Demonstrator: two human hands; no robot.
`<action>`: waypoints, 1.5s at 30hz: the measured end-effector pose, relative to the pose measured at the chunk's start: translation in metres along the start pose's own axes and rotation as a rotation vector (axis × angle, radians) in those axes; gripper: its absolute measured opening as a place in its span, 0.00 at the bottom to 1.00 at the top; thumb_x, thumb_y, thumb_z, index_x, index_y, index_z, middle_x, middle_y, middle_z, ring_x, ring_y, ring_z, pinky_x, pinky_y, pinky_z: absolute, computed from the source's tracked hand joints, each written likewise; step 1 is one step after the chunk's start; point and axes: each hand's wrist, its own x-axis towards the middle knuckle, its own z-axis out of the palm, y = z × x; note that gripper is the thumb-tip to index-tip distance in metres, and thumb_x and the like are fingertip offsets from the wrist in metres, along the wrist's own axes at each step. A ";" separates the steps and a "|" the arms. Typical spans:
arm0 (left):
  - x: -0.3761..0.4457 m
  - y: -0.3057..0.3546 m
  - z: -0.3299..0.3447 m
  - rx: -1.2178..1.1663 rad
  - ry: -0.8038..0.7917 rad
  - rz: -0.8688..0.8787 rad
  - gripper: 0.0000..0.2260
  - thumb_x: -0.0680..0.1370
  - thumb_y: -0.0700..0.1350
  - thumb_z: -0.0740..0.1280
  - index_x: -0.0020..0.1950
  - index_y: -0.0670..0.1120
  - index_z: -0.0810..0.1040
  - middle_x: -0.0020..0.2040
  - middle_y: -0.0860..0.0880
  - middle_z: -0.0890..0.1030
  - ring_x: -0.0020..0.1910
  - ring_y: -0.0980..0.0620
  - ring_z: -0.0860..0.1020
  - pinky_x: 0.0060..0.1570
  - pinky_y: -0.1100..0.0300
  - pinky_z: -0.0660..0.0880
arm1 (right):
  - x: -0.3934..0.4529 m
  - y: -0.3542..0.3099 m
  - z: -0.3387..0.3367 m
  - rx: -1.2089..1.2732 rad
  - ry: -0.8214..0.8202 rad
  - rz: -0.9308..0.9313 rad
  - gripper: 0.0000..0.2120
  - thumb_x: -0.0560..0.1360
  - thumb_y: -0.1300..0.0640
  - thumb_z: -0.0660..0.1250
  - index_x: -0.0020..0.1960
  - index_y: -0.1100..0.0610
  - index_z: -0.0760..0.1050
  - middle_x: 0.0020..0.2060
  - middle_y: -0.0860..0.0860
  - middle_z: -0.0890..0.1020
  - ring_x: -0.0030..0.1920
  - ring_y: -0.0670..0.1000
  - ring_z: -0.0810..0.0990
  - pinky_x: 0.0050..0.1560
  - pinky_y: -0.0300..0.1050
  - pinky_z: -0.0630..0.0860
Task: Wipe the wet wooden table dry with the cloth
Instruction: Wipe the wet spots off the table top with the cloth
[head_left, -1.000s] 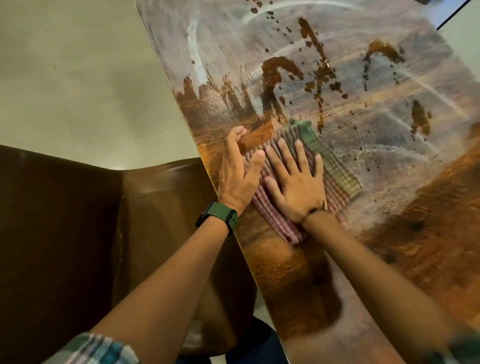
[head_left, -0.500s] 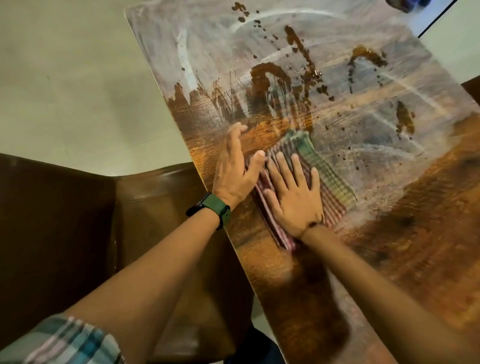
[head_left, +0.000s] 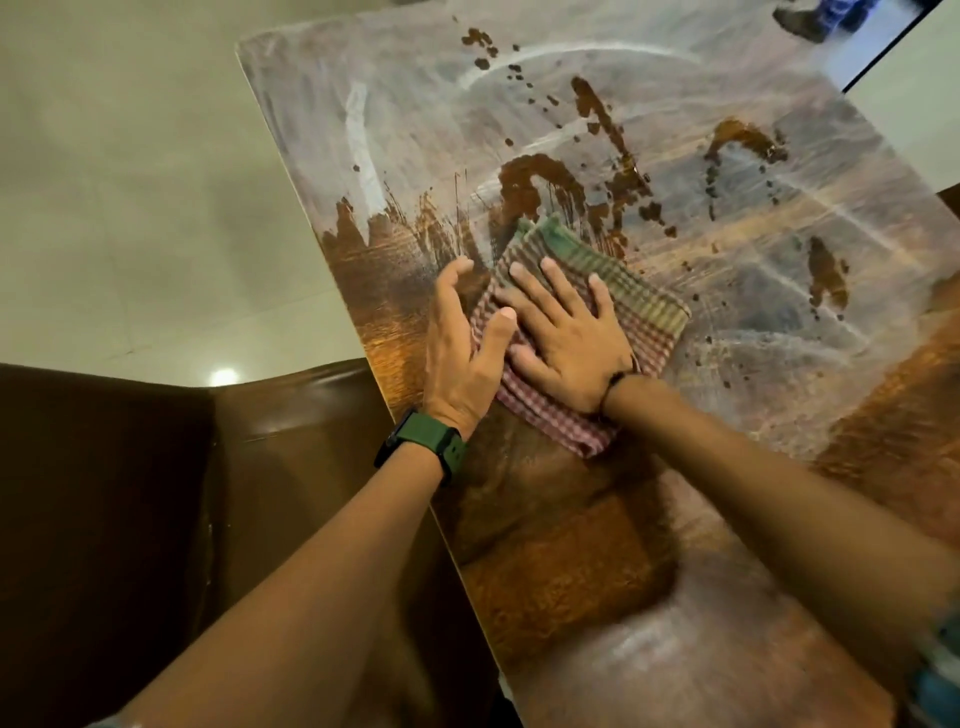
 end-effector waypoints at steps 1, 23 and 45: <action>0.001 -0.001 -0.001 -0.022 0.004 -0.004 0.29 0.73 0.56 0.58 0.69 0.41 0.61 0.68 0.44 0.67 0.66 0.53 0.66 0.64 0.67 0.61 | 0.020 0.009 -0.003 -0.004 -0.001 0.013 0.32 0.74 0.35 0.39 0.76 0.43 0.47 0.76 0.44 0.46 0.76 0.50 0.42 0.71 0.62 0.38; -0.001 0.003 0.000 0.074 0.027 0.049 0.28 0.72 0.54 0.57 0.67 0.40 0.62 0.73 0.41 0.61 0.73 0.45 0.59 0.69 0.37 0.56 | 0.088 0.046 -0.008 0.099 0.041 0.375 0.30 0.76 0.36 0.41 0.76 0.43 0.42 0.77 0.45 0.44 0.76 0.52 0.39 0.71 0.62 0.36; -0.001 0.005 0.005 0.106 0.040 0.041 0.28 0.72 0.55 0.57 0.68 0.42 0.62 0.73 0.42 0.60 0.74 0.46 0.57 0.70 0.38 0.55 | 0.070 0.082 -0.011 0.145 0.048 0.547 0.29 0.78 0.37 0.42 0.76 0.45 0.43 0.77 0.47 0.44 0.76 0.53 0.40 0.72 0.63 0.37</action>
